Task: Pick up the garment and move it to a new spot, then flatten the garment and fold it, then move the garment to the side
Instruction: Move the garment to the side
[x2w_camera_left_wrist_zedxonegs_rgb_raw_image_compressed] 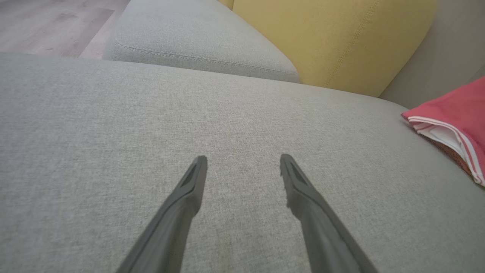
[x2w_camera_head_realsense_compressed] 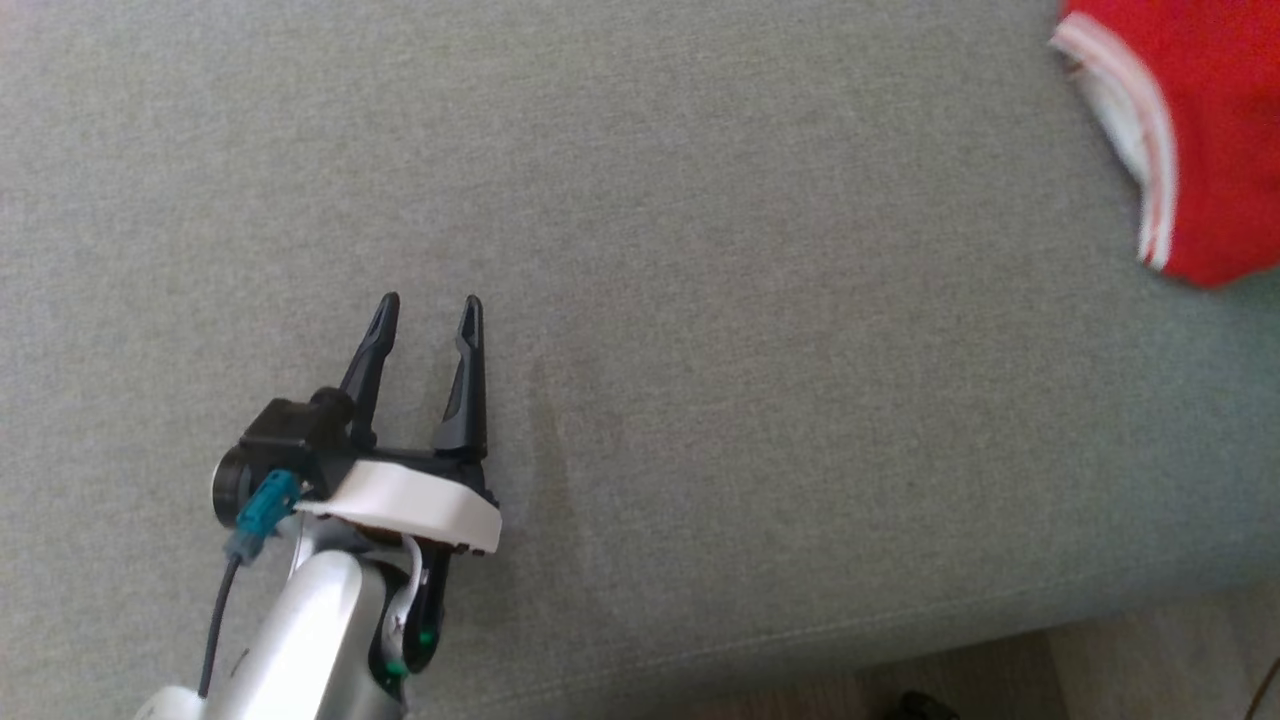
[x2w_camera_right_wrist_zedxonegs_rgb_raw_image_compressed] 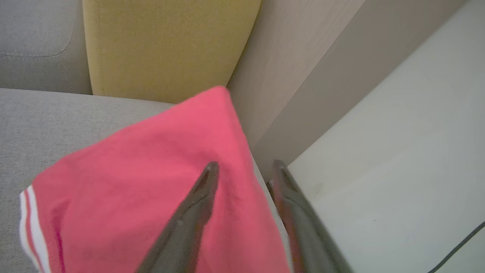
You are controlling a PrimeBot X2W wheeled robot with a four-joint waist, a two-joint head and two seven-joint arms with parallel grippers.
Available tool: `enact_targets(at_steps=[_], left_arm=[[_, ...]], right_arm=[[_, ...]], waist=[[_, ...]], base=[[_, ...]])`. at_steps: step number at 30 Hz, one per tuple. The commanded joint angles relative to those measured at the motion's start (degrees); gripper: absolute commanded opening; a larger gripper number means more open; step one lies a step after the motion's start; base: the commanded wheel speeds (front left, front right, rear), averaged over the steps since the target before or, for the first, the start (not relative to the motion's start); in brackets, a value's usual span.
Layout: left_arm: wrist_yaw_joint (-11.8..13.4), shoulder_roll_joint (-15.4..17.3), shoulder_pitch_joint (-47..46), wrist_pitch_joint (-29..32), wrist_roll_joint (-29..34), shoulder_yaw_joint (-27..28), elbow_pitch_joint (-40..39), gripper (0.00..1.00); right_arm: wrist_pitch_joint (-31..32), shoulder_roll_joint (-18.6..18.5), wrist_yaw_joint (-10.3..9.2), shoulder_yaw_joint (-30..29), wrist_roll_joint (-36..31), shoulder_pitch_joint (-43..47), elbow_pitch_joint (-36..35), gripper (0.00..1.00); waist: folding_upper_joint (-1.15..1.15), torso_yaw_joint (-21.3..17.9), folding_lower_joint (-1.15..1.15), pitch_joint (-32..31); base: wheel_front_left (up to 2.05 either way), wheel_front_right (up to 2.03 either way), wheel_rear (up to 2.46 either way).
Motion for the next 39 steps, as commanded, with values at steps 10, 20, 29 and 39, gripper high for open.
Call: enact_targets(at_steps=[10,20,29,39], left_arm=[[0.5,1.1,-0.8,0.0,-0.3,1.3,-1.6,1.00],[1.0,0.8,-0.8,-0.3,-1.4,2.5,-1.1,1.00],[1.8,-0.4,0.8,-0.7,-3.3,5.8,-0.6,1.00],[1.8,-0.4,4.5,-0.8,-3.1,8.1,2.7,1.00]], right_arm=[[-3.0,2.6,0.36,-1.5,-3.3,-0.3,-0.4,1.00],[-10.2,6.4,0.36,1.0,-0.8,1.0,-0.9,1.00],[-17.9,14.0,0.36,4.5,3.5,7.4,-5.0,1.00],[-22.8,22.0,0.36,11.5,8.5,21.2,-13.9,1.00]], waist=[[0.00,-0.2,0.00,-0.5],[0.00,0.2,0.00,-5.1],[0.00,2.3,0.00,-13.2],[0.00,6.0,0.00,-19.4]], base=[[0.00,0.00,0.00],[0.00,0.00,0.00],[0.00,0.00,0.00],[0.00,0.00,0.00]])
